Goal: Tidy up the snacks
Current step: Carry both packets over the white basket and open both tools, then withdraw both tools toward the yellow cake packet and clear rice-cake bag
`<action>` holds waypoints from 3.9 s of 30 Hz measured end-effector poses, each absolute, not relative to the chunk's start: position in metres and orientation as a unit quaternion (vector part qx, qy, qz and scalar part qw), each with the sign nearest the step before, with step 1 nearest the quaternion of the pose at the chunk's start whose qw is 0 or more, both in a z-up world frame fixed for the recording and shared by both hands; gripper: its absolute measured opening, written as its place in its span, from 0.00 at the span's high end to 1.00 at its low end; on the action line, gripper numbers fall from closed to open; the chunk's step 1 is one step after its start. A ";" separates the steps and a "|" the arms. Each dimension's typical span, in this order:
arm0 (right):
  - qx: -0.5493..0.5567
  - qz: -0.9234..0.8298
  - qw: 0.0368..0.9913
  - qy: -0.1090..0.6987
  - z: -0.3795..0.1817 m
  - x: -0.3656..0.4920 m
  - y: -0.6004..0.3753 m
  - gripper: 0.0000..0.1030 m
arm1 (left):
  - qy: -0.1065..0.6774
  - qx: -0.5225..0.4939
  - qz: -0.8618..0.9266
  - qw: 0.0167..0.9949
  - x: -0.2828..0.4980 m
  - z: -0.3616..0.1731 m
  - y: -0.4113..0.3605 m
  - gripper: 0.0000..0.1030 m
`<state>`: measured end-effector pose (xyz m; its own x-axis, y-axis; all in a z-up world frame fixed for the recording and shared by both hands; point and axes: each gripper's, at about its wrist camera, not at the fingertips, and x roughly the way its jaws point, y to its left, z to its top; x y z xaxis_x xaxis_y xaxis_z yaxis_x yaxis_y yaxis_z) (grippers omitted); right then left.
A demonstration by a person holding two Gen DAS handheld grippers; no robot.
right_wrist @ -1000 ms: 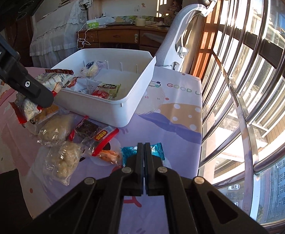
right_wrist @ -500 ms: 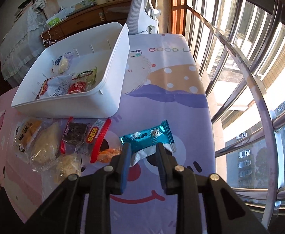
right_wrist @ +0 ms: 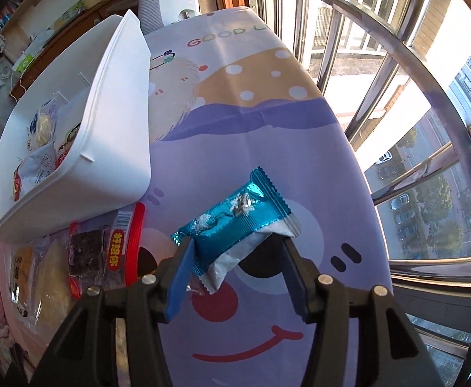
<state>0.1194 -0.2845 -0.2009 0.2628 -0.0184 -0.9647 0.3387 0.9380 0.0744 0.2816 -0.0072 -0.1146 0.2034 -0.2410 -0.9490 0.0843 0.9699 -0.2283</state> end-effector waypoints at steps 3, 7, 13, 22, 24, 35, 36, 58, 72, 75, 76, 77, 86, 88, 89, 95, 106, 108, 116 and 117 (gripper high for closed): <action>0.140 -0.134 0.784 0.589 -0.202 0.123 -0.284 0.47 | 0.622 -0.063 -0.107 0.773 0.288 -0.120 0.000 0.57; 0.136 -0.154 0.786 0.583 -0.203 0.129 -0.282 0.47 | 0.624 -0.061 -0.114 0.770 0.294 -0.125 0.007 0.57; 0.122 -0.171 0.791 0.574 -0.202 0.135 -0.276 0.50 | 0.626 -0.060 -0.121 0.768 0.301 -0.132 0.014 0.57; 0.060 -0.163 0.804 0.569 -0.202 0.144 -0.256 0.79 | 0.629 -0.062 -0.126 0.764 0.310 -0.142 0.025 0.57; 0.057 -0.166 0.804 0.568 -0.201 0.144 -0.255 0.81 | 0.629 -0.063 -0.126 0.764 0.312 -0.143 0.029 0.57; 0.061 -0.186 0.817 0.542 -0.165 0.136 -0.252 0.84 | 0.612 -0.063 -0.137 0.776 0.322 -0.147 0.041 0.57; 0.061 -0.186 0.821 0.536 -0.158 0.136 -0.251 0.84 | 0.609 -0.064 -0.139 0.778 0.322 -0.148 0.041 0.57; 0.038 -0.095 0.890 0.445 -0.063 0.146 -0.183 0.84 | 0.563 -0.077 -0.167 0.806 0.315 -0.136 0.046 0.57; 0.021 -0.029 0.884 0.465 -0.064 0.138 -0.141 0.70 | 0.565 -0.089 -0.140 0.808 0.283 -0.127 0.055 0.30; 0.020 -0.019 0.883 0.468 -0.063 0.134 -0.136 0.70 | 0.572 -0.095 -0.139 0.803 0.273 -0.131 0.059 0.30; 0.018 -0.015 0.883 0.469 -0.063 0.132 -0.134 0.69 | 0.576 -0.096 -0.139 0.800 0.270 -0.133 0.060 0.30; 0.015 -0.012 0.883 0.470 -0.063 0.131 -0.132 0.68 | 0.579 -0.096 -0.138 0.798 0.267 -0.134 0.060 0.30; -0.015 0.024 0.875 0.484 -0.074 0.112 -0.120 0.57 | 0.616 -0.114 -0.125 0.769 0.240 -0.158 0.064 0.25; -0.026 0.033 0.872 0.487 -0.078 0.108 -0.117 0.53 | 0.621 -0.114 -0.123 0.765 0.236 -0.164 0.062 0.25; -0.031 0.039 0.871 0.489 -0.080 0.106 -0.116 0.51 | 0.624 -0.114 -0.122 0.763 0.234 -0.166 0.061 0.24; -0.059 0.074 0.863 0.497 -0.093 0.094 -0.108 0.44 | 0.641 -0.111 -0.119 0.750 0.232 -0.181 0.051 0.19; -0.144 0.146 0.834 0.512 -0.121 0.073 -0.099 0.21 | 0.680 -0.089 -0.089 0.722 0.240 -0.216 0.032 0.14; -0.161 0.157 0.827 0.514 -0.127 0.068 -0.097 0.20 | 0.687 -0.086 -0.085 0.716 0.242 -0.222 0.028 0.14; -0.207 0.185 0.805 0.524 -0.156 0.065 -0.088 0.20 | 0.713 -0.066 -0.071 0.695 0.248 -0.244 0.016 0.10; -0.203 0.186 0.805 0.525 -0.158 0.067 -0.089 0.20 | 0.715 -0.067 -0.069 0.692 0.249 -0.247 0.015 0.08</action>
<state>0.0674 -0.0890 -0.1583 0.3791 0.0854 -0.9214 -0.5129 0.8482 -0.1324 0.2490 0.0150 -0.2473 -0.0321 -0.1918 -0.9809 0.0002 0.9814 -0.1919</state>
